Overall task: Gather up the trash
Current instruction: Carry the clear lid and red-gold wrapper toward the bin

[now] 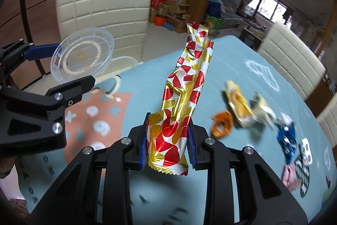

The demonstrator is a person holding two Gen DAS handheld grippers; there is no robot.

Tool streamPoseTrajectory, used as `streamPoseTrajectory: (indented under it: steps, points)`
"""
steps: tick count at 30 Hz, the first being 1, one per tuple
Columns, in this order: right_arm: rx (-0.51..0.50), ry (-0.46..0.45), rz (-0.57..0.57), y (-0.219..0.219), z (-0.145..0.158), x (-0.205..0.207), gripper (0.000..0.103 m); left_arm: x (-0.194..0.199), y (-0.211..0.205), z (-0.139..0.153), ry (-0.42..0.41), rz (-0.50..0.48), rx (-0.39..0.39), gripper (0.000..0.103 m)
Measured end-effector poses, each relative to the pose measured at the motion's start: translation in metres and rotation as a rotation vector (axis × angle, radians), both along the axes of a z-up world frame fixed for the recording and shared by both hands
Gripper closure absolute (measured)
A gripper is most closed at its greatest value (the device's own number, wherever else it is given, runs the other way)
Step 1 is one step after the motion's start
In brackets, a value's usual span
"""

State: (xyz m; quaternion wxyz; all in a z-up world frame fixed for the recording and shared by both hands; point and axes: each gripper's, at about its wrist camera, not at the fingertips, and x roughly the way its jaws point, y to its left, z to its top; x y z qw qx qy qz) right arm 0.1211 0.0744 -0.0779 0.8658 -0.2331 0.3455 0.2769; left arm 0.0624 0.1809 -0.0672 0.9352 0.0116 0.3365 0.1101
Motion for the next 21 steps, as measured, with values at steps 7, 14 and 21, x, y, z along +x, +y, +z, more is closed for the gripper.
streamPoseTrajectory:
  steps: [7,14,21]
  points:
    - [-0.025,-0.005,0.059,0.042,-0.007,0.014,0.072,0.002,0.034,-0.007,0.014,0.063,-0.014,0.022]
    - [-0.047,-0.009,0.083,0.074,-0.016,0.032,0.071,0.014,0.063,-0.018,0.033,0.108,-0.049,0.021]
    - [-0.06,0.02,0.076,0.08,-0.028,0.046,0.07,0.032,0.079,-0.032,0.08,0.117,-0.104,0.021]
